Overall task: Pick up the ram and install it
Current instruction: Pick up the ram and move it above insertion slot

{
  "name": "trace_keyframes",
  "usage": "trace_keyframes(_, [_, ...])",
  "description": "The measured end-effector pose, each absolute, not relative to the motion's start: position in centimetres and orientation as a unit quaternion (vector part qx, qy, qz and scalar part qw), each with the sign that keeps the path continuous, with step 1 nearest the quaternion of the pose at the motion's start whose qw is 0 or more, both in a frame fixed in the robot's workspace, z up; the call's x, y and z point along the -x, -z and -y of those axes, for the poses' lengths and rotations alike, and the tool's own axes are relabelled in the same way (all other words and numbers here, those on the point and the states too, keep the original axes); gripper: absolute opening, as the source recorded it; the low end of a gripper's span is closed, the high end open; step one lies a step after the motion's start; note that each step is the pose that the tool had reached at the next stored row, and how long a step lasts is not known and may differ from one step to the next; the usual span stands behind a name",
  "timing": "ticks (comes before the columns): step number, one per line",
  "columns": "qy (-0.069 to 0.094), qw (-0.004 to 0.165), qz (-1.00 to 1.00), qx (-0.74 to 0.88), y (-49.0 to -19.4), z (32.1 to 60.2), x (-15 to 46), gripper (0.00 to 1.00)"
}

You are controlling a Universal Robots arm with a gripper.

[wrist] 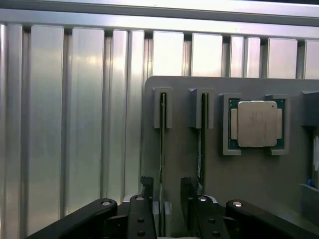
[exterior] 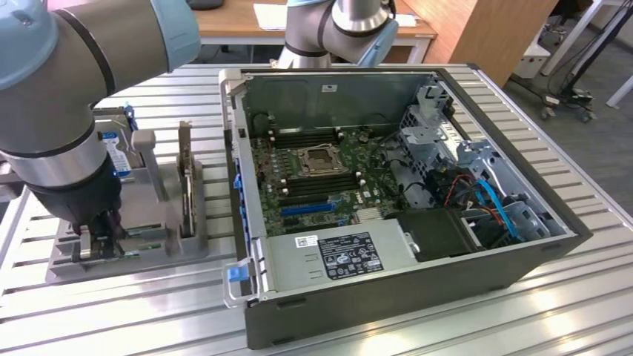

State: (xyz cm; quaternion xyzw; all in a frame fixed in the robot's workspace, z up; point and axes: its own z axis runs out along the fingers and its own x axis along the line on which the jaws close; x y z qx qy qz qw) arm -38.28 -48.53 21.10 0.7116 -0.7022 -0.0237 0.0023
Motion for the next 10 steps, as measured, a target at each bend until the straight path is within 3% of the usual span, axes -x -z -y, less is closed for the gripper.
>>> trace_keyframes(10, [0.024,0.002,0.702,-0.712,-21.1,48.32,38.28,0.36])
